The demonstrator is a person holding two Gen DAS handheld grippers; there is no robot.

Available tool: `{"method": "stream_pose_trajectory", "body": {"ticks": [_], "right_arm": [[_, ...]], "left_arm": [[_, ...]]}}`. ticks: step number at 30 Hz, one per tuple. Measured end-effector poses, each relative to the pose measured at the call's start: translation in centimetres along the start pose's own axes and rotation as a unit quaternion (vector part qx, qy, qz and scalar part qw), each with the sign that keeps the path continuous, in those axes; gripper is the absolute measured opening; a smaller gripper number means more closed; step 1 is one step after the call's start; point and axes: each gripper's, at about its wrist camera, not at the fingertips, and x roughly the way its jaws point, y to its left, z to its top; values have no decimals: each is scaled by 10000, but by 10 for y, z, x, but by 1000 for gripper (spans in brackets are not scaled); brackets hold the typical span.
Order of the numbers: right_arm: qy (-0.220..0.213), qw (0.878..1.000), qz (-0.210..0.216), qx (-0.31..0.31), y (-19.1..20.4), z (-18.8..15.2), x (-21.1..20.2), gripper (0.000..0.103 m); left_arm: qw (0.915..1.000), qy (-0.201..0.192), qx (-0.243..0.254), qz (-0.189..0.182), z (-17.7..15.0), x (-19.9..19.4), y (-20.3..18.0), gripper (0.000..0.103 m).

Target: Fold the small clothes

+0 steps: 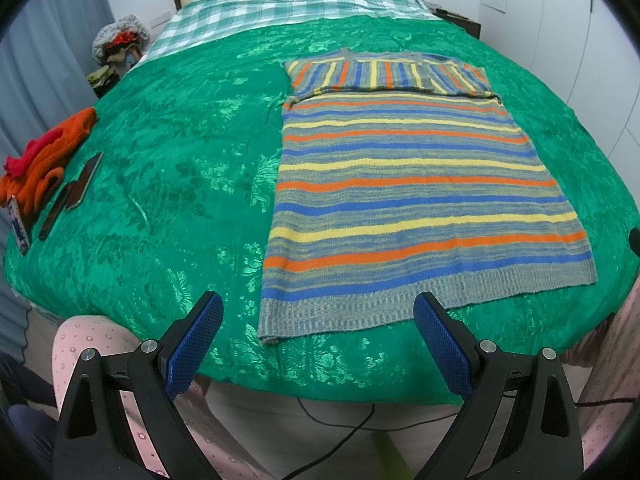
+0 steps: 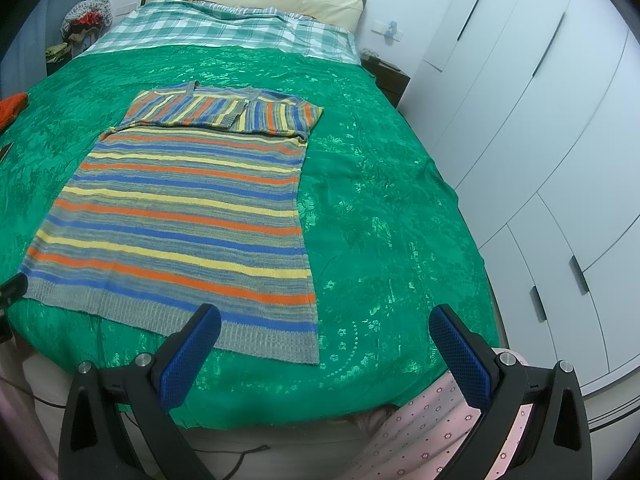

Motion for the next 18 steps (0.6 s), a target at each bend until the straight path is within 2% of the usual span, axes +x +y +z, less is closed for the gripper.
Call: {"method": "stream_pose_trajectory", "body": {"ticks": [18], "right_arm": [[3, 10000, 7, 0, 0, 0, 0, 102]], "left_arm": [[10000, 11, 8, 10, 0, 0, 0, 97]]}}
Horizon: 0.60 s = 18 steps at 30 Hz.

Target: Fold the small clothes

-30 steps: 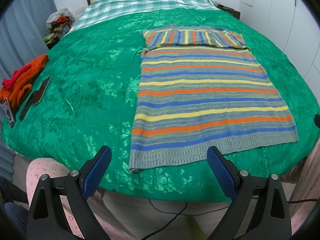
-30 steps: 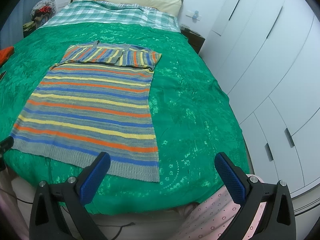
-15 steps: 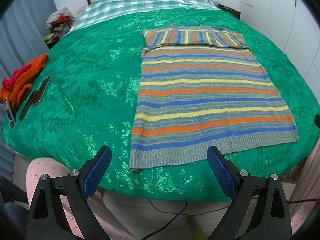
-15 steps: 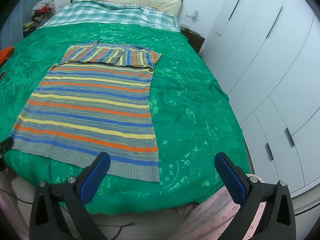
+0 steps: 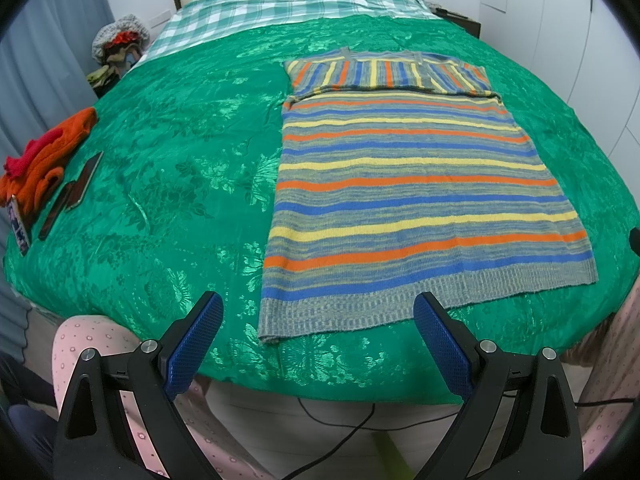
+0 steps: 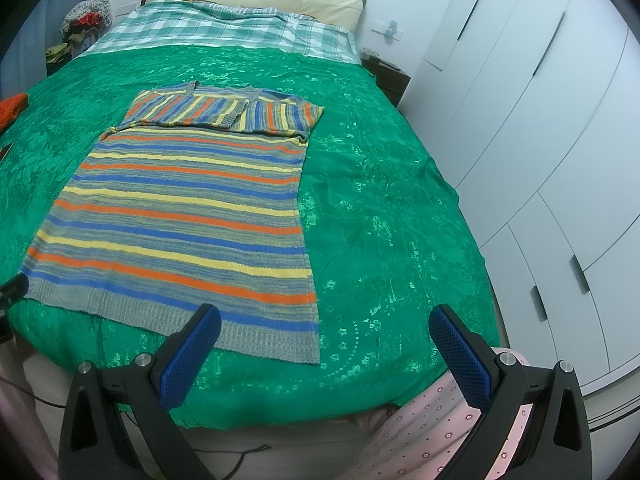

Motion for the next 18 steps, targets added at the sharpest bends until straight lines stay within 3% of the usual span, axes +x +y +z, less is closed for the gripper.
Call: {"method": "stream_pose_trajectory", "body": {"ticks": [18], "right_arm": [[37, 9999, 141, 62, 3, -1, 2, 102]], "left_arm": [[9999, 13, 54, 110, 1, 0, 1, 97]]}}
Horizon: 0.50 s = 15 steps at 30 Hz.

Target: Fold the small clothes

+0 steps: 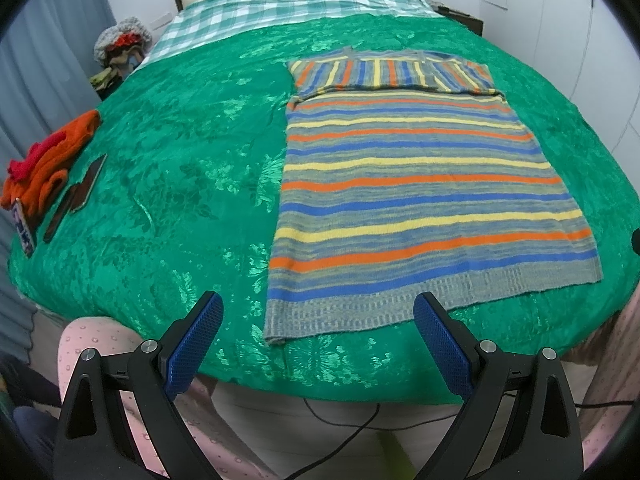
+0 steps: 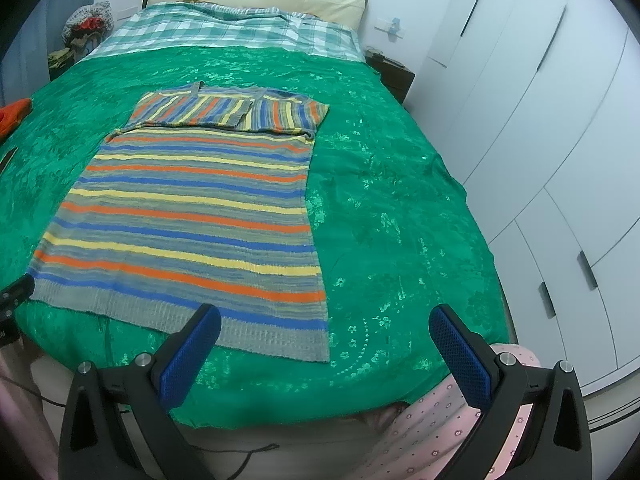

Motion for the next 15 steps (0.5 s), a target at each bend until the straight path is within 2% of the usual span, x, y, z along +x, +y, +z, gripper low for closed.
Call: {"method": "stream_pose_trajectory", "body": {"ticks": [12, 14, 15], "right_arm": [[54, 10000, 62, 3, 1, -2, 2, 102], [59, 9997, 213, 35, -1, -1, 3, 102], [82, 9990, 437, 69, -6, 1, 5, 102]], "left_arm": [[9999, 39, 59, 95, 1, 3, 1, 97], [9999, 72, 46, 122, 3, 6, 7, 97], [9999, 126, -53, 64, 5, 11, 15, 98]]}}
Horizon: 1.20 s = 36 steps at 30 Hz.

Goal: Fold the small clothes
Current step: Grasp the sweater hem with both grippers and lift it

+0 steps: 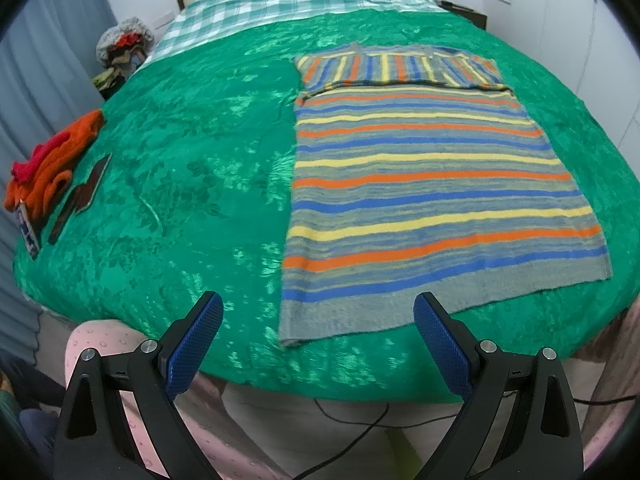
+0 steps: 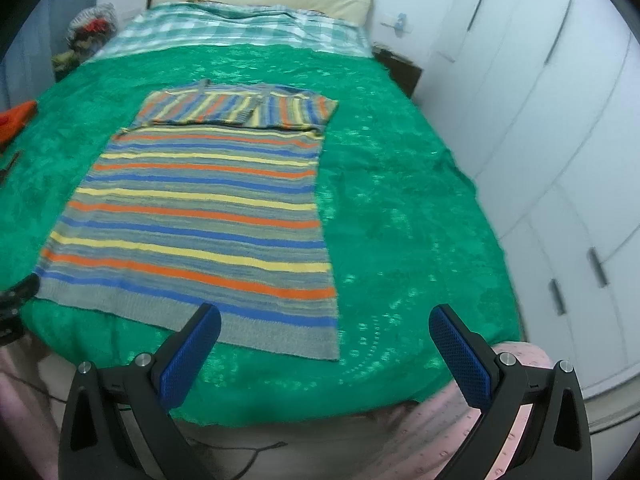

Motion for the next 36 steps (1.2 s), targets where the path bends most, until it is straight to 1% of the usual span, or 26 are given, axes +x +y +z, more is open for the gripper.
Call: {"method": "stream_pose_trajectory", "body": {"ticks": [1, 2, 3, 5, 6, 7, 8, 9, 11, 12, 13, 14, 16, 17, 18, 19, 20, 21, 22, 23, 25, 26, 29, 33, 35, 36], "right_arm": [[42, 9997, 223, 62, -6, 2, 3, 102], [125, 9978, 598, 252, -20, 4, 8, 102], [204, 9952, 854, 441, -32, 6, 14, 102], [551, 9870, 1266, 821, -56, 8, 34, 102], [836, 9786, 1569, 1032, -68, 8, 49, 101], [1048, 9695, 1872, 1185, -74, 6, 60, 99], [1300, 9564, 2211, 1395, -79, 3, 75, 92], [1424, 9495, 2393, 1447, -78, 1, 83, 82], [1698, 9373, 2744, 1316, -67, -6, 105, 75], [1800, 9390, 2646, 1263, -61, -10, 114, 74], [1900, 9430, 2456, 1200, -57, -14, 125, 73], [1933, 9444, 2398, 1149, -53, -17, 132, 70], [1932, 9443, 2385, 1189, -51, -19, 137, 70], [1903, 9427, 2429, 1268, -52, -19, 135, 70], [1883, 9414, 2475, 1307, -53, -19, 133, 70], [1869, 9399, 2529, 1332, -55, -18, 132, 70], [2082, 9338, 2668, 1163, -49, -18, 140, 67], [2082, 9338, 2668, 1163, -49, -18, 140, 52], [2180, 9343, 2638, 994, -44, -16, 144, 37], [2242, 9375, 2547, 776, -38, -15, 147, 6], [2344, 9316, 2642, 860, -39, -10, 150, 6], [2344, 9316, 2642, 860, -39, -10, 150, 5], [2189, 9425, 2442, 635, -44, -5, 133, 5], [2058, 9428, 2550, 606, -48, -6, 107, 5], [2006, 9408, 2647, 683, -49, -6, 98, 5], [1995, 9388, 2707, 752, -52, -5, 96, 5]], "left_arm": [[9999, 49, -77, -74, 2, 4, 6, 98], [9995, 188, -187, -187, 3, 14, 14, 98], [9979, 457, -324, -337, 5, 28, 24, 98], [9938, 748, -405, -715, 7, 43, 30, 95], [9905, 891, -417, -956, 7, 52, 30, 88], [9871, 1061, -385, -1137, 6, 61, 27, 77], [9841, 1225, -350, -1241, 5, 68, 23, 72], [9828, 1299, -323, -1274, 4, 72, 21, 69], [9838, 1312, -297, -1189, 3, 79, 17, 69], [9837, 1333, -370, -1152, 3, 82, 20, 69], [9834, 1335, -456, -1141, 3, 82, 22, 69], [9837, 1317, -565, -1085, 4, 80, 26, 70], [9867, 1184, -743, -830, 6, 72, 35, 78], [9872, 1133, -771, -817, 6, 71, 37, 81], [9864, 1140, -792, -885, 5, 72, 38, 76], [9838, 1303, -760, -966, 3, 77, 36, 58], [9822, 1404, -699, -1031, 3, 83, 34, 49], [9817, 1425, -624, -1102, 3, 84, 31, 31], [9809, 1449, -558, -1168, 3, 86, 27, 8], [9805, 1470, -529, -1189, 3, 85, 25, 5], [9796, 1483, -528, -1252, 6, 80, 27, 4], [9796, 1464, -519, -1278, 8, 77, 30, 3], [9801, 1330, -495, -1390, 3, 57, 42, 3], [9798, 1236, -441, -1508, -5, 37, 50, 3], [9767, 1228, -578, -1661, -3, 31, 58, 3], [9735, 1198, -735, -1806, 4, 28, 65, 3]]}}
